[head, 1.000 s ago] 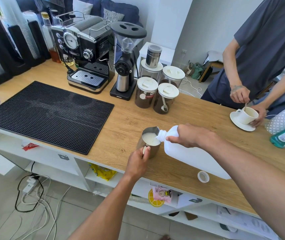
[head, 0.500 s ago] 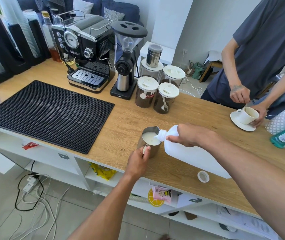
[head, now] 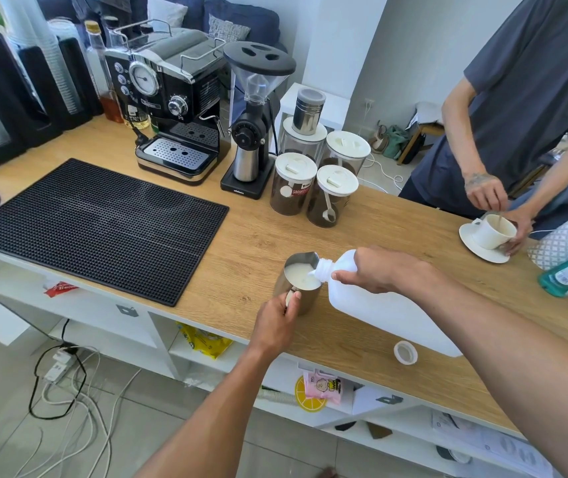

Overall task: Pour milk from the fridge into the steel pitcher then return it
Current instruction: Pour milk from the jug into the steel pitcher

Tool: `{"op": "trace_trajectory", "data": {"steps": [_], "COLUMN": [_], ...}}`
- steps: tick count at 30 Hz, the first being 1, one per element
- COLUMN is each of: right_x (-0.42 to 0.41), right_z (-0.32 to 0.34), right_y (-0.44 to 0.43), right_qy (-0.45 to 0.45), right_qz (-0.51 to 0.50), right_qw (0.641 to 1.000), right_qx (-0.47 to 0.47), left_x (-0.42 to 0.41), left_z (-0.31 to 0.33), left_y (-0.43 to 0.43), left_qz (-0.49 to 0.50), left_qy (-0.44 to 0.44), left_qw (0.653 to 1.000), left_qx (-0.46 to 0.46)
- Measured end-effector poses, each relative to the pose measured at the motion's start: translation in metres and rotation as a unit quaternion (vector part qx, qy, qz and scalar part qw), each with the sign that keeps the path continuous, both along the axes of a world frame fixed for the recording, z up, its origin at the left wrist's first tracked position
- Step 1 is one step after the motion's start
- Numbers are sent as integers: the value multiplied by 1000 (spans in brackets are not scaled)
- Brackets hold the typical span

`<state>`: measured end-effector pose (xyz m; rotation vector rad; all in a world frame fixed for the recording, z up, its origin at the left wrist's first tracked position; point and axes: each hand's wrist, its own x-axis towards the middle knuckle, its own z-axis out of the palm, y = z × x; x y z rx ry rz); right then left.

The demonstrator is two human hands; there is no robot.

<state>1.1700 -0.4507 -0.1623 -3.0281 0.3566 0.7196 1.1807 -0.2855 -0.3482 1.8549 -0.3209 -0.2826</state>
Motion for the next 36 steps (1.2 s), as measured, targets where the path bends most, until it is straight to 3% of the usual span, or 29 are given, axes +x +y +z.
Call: {"op": "trace_trajectory", "data": {"steps": [27,36], "right_x": [1,-4], "right_z": [-9,-17], "right_y": [-7,-13], "right_qy": [-12,-34], "right_qz": [-4,-59], "right_qw": [1000,997], "right_qx": [12,36], "left_x": [-2,-4], "left_z": [7,9], "left_y": [1,-1], "left_qz": [1,17], "left_qy": [9,12], "left_qw": [1000,1000], "left_qx": [5,13]}}
